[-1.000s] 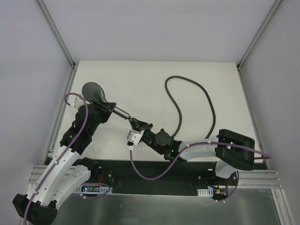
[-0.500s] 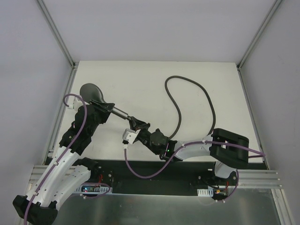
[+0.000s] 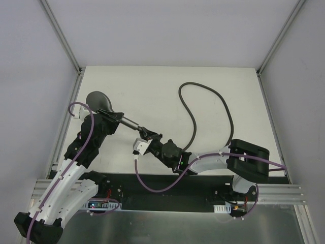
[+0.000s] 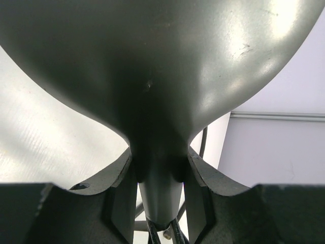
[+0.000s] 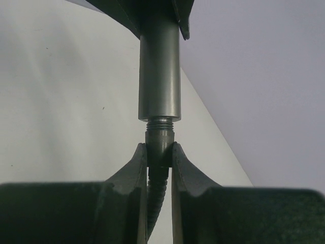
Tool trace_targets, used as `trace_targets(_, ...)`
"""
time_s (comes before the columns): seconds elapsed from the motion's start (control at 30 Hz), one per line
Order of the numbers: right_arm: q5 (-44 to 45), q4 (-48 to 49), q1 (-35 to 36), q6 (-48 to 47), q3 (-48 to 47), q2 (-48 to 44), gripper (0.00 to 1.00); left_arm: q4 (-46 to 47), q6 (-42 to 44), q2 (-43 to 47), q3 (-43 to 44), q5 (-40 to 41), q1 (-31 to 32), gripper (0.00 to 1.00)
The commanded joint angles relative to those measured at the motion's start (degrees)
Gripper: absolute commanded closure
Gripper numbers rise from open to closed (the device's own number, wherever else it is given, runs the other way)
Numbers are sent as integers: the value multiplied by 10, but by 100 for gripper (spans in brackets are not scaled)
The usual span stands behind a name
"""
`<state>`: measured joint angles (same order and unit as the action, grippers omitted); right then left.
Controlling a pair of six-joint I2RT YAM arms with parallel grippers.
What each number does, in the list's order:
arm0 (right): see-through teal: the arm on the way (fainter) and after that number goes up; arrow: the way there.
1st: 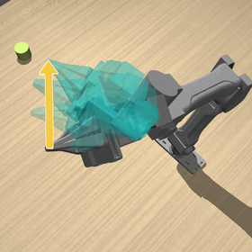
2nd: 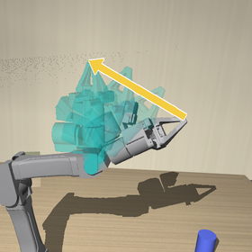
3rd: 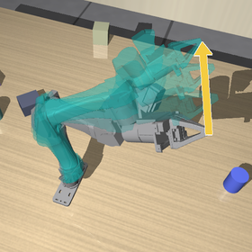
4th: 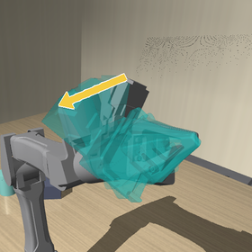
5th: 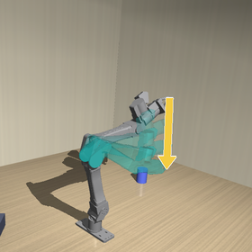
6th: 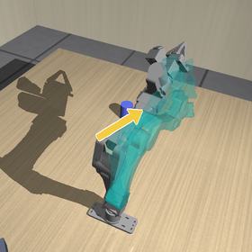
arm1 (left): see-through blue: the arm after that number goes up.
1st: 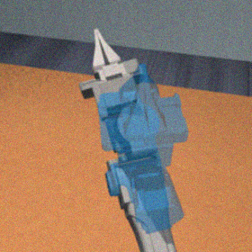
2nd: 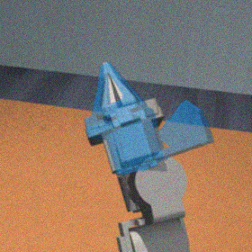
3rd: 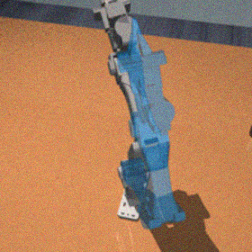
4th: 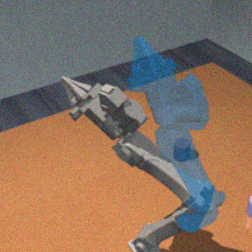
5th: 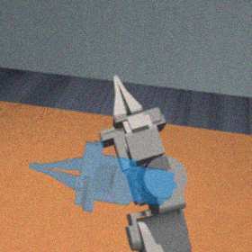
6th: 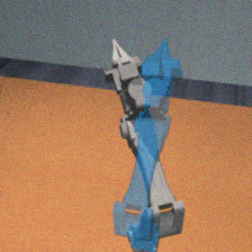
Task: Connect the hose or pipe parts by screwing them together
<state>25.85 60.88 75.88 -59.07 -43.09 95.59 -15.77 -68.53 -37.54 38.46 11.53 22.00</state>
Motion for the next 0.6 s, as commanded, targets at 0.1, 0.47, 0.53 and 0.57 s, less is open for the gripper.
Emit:
trace_targets(0.1, -26, 24, -14, 63, -46, -11, 99, 13, 5, 8, -8, -71, 3, 100)
trace_targets(0.47, -66, 20, -34, 114, -28, -31, 99, 19, 52, 1, -14, -114, 2, 100)
trace_targets(0.53, -80, 20, -38, 129, -24, -37, 99, 23, 60, 0, -15, -129, 3, 100)
trace_targets(0.57, -83, 20, -41, 134, -23, -38, 99, 23, 62, 0, -16, -132, 2, 100)
